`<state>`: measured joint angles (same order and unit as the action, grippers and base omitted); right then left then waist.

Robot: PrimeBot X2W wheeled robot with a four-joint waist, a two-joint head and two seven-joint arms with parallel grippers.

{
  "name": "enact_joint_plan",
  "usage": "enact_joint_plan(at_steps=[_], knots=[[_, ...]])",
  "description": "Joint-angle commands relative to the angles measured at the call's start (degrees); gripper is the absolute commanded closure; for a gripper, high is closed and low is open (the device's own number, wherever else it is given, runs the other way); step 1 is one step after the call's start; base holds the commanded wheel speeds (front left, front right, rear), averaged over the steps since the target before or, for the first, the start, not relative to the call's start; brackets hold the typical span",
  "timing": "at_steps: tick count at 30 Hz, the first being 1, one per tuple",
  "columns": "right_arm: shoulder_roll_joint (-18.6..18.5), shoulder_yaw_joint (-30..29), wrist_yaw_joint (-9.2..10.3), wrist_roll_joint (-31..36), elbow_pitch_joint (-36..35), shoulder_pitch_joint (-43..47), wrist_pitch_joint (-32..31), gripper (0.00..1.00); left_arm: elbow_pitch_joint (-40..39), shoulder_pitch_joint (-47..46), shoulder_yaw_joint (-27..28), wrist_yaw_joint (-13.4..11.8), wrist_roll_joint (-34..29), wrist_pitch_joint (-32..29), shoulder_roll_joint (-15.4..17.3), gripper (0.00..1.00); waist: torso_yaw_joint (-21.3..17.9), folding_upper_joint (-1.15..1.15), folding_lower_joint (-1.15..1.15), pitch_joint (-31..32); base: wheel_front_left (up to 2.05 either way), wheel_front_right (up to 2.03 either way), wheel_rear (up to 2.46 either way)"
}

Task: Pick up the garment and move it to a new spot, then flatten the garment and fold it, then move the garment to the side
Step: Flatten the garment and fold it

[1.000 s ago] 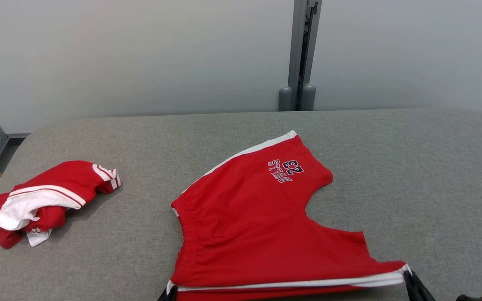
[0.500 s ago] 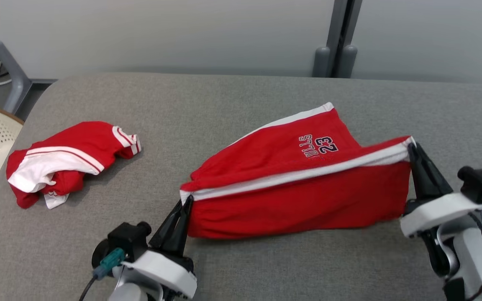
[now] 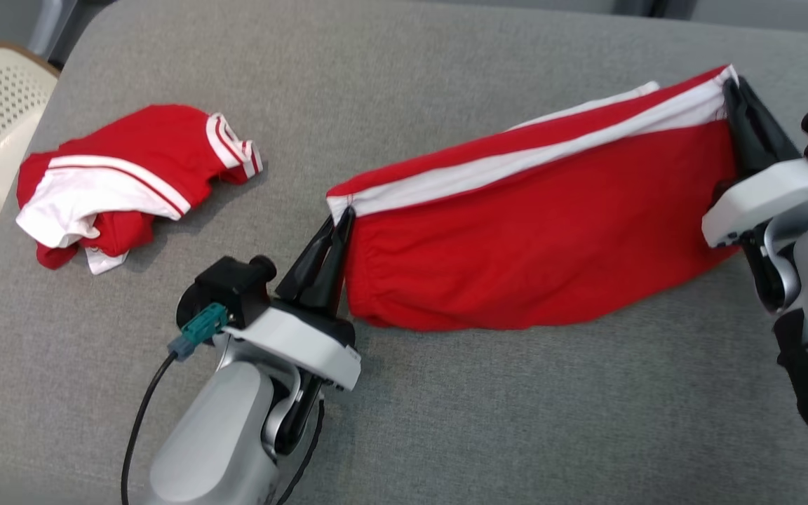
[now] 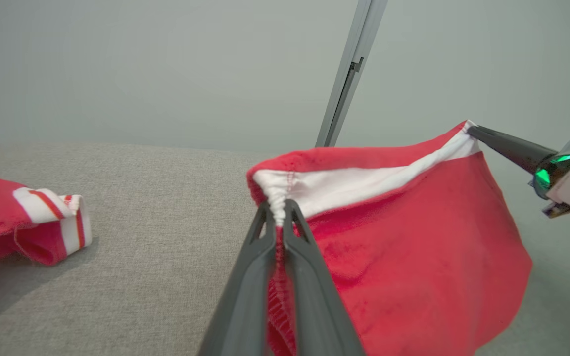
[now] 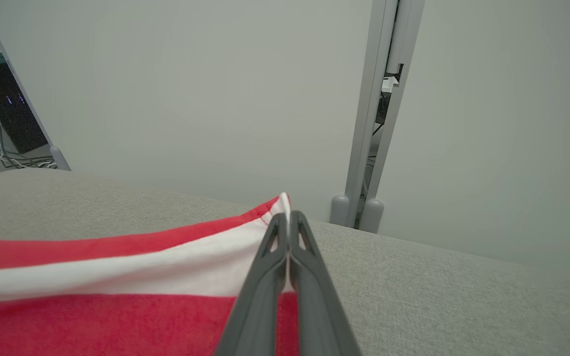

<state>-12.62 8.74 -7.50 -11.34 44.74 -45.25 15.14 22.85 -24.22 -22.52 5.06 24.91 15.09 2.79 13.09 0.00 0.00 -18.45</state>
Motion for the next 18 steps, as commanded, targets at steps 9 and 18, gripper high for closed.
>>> enact_joint_plan(at_steps=[9,18], knots=[[-0.23,-0.97,0.01,3.03,4.45,-6.33,0.0,1.0,0.39,-6.1,-3.23,-3.14,4.06,0.1,0.24,1.0,2.23,0.0,0.0,-6.69,0.0,0.0,0.0],[1.07,-3.22,0.01,4.09,4.14,-7.14,0.0,0.0,0.96,-6.8,-3.98,-4.57,6.22,0.1,0.25,0.0,2.23,0.0,0.0,-7.34,0.0,0.0,0.0]])
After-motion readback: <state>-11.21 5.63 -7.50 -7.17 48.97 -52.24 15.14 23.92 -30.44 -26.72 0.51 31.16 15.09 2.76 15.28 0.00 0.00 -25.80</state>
